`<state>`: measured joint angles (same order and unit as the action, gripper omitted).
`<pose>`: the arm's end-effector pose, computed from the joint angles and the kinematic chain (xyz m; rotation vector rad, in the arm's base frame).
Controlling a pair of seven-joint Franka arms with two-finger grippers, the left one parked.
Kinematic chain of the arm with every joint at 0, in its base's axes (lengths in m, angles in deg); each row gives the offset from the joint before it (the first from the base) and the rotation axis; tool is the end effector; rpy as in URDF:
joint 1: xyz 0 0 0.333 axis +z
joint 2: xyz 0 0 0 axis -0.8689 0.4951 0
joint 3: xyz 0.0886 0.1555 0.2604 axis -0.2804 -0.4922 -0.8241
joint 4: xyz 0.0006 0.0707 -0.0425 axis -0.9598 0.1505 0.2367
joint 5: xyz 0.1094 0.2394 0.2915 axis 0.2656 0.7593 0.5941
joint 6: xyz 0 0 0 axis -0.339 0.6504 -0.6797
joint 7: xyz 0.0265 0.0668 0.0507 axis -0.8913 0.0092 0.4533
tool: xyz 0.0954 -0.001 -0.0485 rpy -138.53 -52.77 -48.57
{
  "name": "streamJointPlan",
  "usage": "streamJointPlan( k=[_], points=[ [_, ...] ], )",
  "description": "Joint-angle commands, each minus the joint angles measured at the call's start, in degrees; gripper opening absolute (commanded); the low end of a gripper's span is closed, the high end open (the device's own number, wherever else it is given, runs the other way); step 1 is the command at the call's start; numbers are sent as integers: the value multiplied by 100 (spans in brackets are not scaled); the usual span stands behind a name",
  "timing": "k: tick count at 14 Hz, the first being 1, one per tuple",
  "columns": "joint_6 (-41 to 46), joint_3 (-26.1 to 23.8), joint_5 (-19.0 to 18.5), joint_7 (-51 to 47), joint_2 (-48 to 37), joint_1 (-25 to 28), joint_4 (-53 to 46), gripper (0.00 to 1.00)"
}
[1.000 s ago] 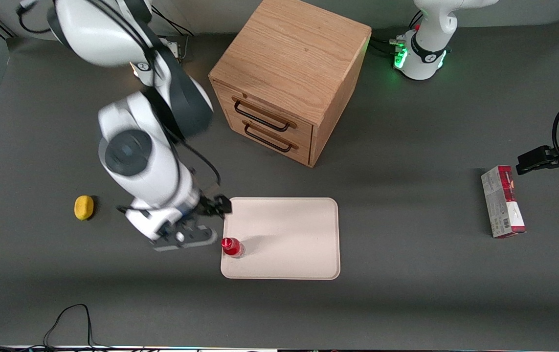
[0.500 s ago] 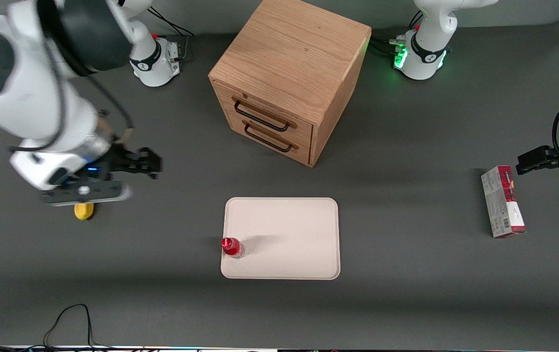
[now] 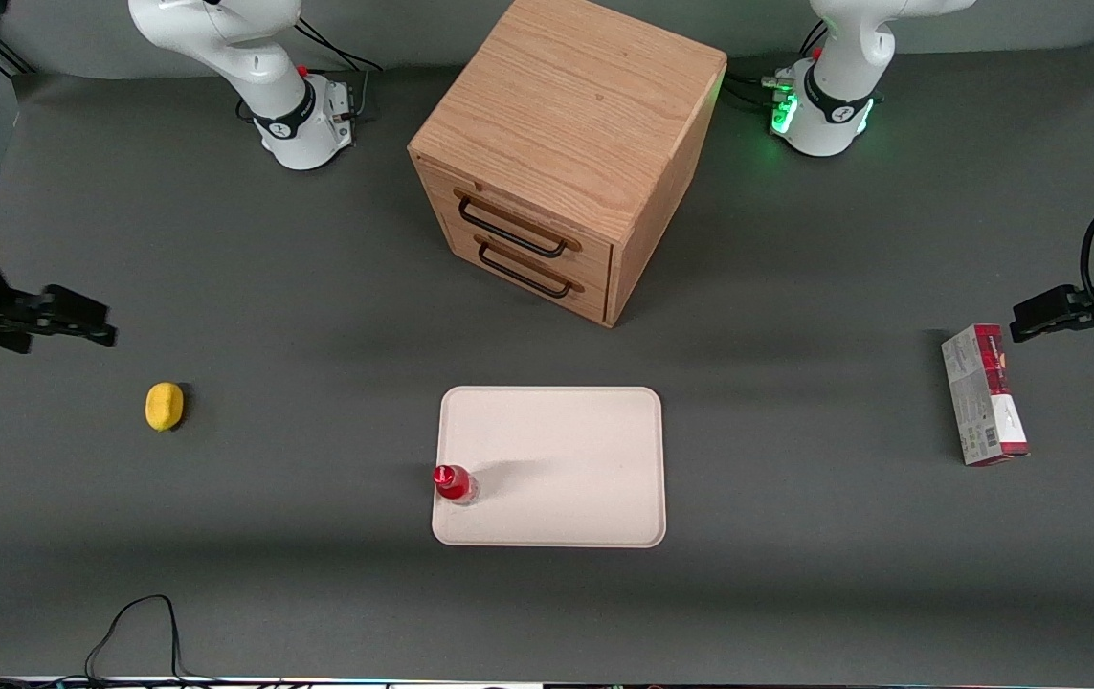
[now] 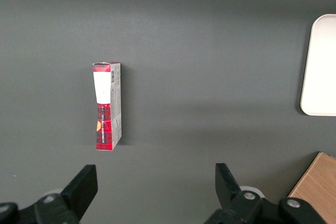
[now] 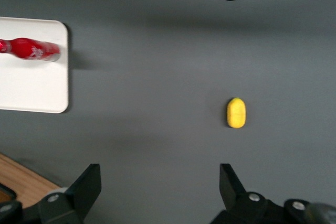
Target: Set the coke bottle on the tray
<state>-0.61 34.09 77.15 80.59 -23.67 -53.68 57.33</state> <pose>0.6091 -0.0142 0.6144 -3.1307 -0.0459 -0.0009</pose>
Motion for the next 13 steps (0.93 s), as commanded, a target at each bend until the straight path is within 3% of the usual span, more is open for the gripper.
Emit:
streamJointPlan(
  k=[1, 4, 7, 13],
  points=[
    [-708, -340, 89, 205, -826, -392, 1336, 100],
    [-861, -368, -69, 162, -969, -401, 1586, 100],
    [-607, -429, -622, -13, -934, -384, 1428, 100],
    [-342, -429, -579, -252, -890, -366, 1261, 100]
  ],
)
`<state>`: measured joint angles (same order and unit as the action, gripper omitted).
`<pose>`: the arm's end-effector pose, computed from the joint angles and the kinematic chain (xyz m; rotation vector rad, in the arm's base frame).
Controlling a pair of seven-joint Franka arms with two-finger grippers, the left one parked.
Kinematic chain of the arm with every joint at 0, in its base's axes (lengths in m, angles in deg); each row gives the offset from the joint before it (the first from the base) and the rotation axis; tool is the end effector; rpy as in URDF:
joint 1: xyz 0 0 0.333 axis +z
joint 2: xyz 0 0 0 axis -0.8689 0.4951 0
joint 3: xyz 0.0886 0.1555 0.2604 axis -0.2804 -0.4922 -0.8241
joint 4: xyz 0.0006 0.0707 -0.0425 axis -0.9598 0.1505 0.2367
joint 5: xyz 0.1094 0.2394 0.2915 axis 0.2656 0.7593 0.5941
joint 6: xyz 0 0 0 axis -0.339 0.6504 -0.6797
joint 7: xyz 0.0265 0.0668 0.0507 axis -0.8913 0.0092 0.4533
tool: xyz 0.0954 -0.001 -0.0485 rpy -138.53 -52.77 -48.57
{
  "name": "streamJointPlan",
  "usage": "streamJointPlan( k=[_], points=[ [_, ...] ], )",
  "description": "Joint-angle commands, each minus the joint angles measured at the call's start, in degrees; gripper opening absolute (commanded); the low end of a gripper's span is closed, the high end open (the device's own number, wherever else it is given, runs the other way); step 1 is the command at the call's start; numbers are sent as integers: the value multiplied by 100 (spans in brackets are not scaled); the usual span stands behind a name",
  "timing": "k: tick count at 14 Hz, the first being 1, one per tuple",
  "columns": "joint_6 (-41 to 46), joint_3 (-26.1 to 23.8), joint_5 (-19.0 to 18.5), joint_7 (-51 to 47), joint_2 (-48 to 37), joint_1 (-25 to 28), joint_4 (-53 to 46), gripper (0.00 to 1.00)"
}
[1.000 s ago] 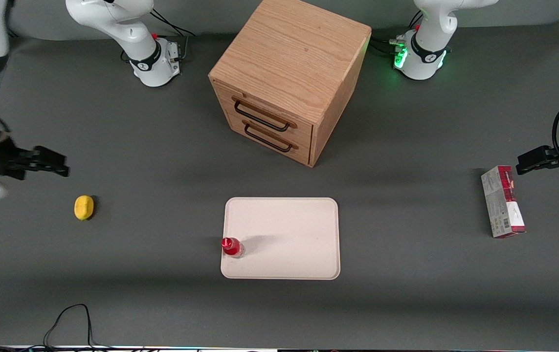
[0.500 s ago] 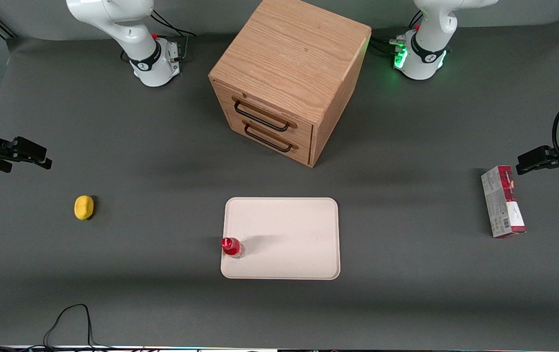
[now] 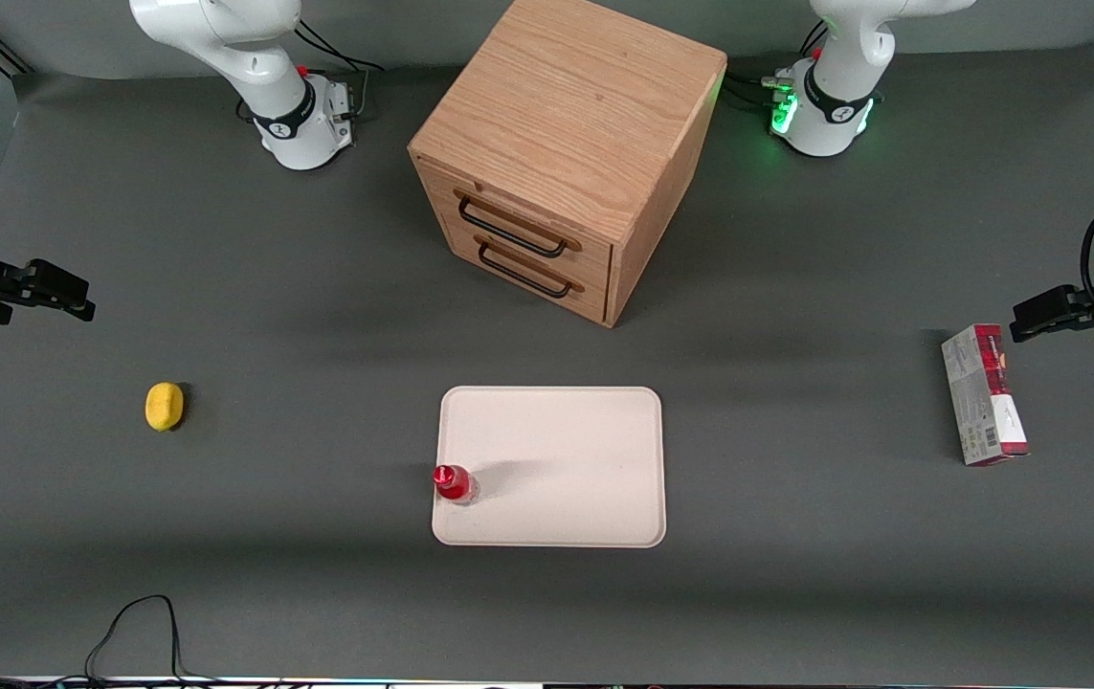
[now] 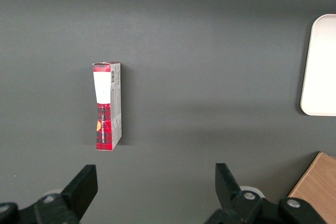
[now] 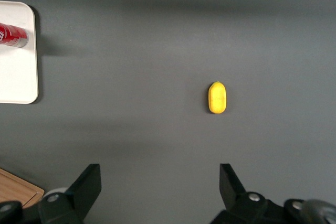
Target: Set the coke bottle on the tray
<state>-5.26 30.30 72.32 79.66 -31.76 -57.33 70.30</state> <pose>0.5722 -0.0291 0.5970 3.0942 0.0215 -0.0135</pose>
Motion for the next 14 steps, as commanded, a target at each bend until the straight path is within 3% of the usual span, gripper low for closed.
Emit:
streamJointPlan(
  k=[1, 9, 12, 14],
  points=[
    [124, -50, -96, -210, -55, -1, -123, 100],
    [291, 21, -52, -211, 139, 96, -388, 100],
    [484, 73, 299, -150, 139, 60, -387, 100],
    [484, 100, 291, -141, 147, 60, -379, 100]
  ],
)
